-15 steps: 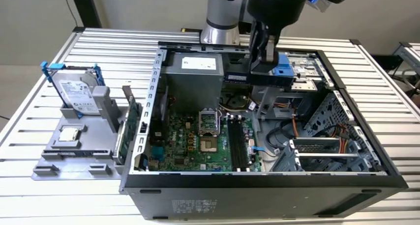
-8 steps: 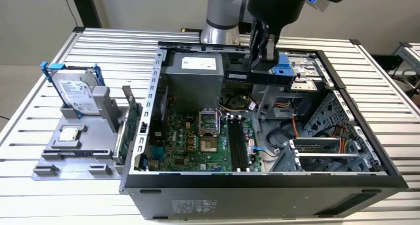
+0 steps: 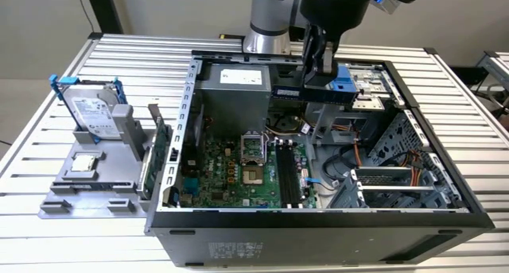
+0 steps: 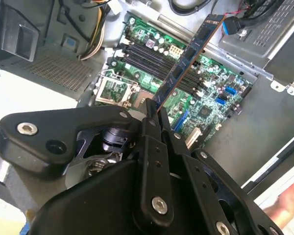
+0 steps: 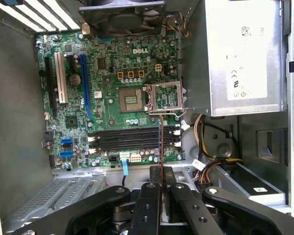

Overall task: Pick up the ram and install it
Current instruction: 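Insert the ram into the slot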

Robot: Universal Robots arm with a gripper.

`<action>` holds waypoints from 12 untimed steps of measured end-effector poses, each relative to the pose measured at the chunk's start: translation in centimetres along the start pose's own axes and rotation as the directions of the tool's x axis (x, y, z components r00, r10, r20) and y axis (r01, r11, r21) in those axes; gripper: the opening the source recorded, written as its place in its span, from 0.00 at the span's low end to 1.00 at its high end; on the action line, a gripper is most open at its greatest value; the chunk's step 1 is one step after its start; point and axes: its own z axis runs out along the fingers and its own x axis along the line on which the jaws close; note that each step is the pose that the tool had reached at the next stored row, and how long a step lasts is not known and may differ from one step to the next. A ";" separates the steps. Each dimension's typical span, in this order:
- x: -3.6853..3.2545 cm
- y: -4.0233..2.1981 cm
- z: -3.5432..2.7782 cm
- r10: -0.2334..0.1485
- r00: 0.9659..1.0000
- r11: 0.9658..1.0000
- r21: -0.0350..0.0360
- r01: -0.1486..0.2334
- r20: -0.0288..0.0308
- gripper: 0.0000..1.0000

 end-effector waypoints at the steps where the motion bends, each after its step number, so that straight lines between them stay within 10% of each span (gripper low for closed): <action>1: 0.00 0.00 0.00 0.000 1.000 1.000 0.000 0.000 0.000 0.00; 12: 0.00 0.00 0.01 0.004 1.000 1.000 0.000 -0.004 0.000 0.00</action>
